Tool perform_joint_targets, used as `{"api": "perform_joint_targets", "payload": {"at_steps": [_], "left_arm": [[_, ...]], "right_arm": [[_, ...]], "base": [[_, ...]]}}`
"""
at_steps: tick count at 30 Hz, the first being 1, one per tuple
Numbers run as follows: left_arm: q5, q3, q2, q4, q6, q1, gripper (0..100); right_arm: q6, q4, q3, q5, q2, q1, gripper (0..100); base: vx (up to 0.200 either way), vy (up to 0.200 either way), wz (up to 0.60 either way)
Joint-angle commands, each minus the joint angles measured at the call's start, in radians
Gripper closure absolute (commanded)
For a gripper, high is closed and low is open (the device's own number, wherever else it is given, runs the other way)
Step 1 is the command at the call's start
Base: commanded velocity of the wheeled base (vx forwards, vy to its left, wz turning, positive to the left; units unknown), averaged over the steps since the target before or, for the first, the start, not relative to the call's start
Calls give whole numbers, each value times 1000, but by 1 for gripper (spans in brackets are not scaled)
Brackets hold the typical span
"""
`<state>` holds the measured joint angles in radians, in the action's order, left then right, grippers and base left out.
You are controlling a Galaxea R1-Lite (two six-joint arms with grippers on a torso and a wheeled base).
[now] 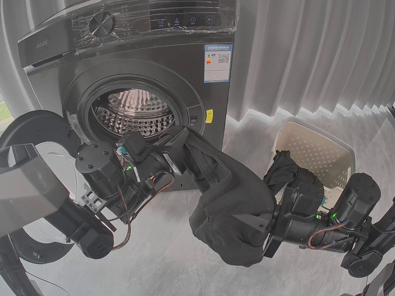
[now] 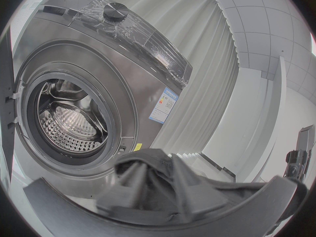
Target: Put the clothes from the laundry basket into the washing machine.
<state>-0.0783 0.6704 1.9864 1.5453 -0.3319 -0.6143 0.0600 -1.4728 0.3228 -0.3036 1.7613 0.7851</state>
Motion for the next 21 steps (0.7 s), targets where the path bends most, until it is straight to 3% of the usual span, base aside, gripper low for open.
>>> {"api": "perform_joint_targets", "payload": {"at_steps": [1, 6, 11, 15, 18, 21], "left_arm": [[0, -15, 9, 1, 8, 5, 0], [15, -74, 23, 1, 45, 5, 0], [52, -141, 57, 1, 119, 5, 0], [75, -178, 58, 1, 134, 2, 0], [95, -203, 49, 2, 136, -2, 0], [95, -206, 48, 2, 137, -1, 0]], "right_arm": [[3, 0, 24, 3, 1, -29, 100], [7, 0, 76, 6, 24, -106, 100], [27, -1, 121, 3, 47, -150, 100], [44, -1, 147, 6, 60, -150, 100], [66, -1, 164, 49, 72, -145, 100], [67, -1, 165, 54, 84, -141, 100]], "base": [[0, 0, 0], [0, 0, 0], [0, 0, 0], [0, 0, 0], [0, 0, 0], [0, 0, 0]]}}
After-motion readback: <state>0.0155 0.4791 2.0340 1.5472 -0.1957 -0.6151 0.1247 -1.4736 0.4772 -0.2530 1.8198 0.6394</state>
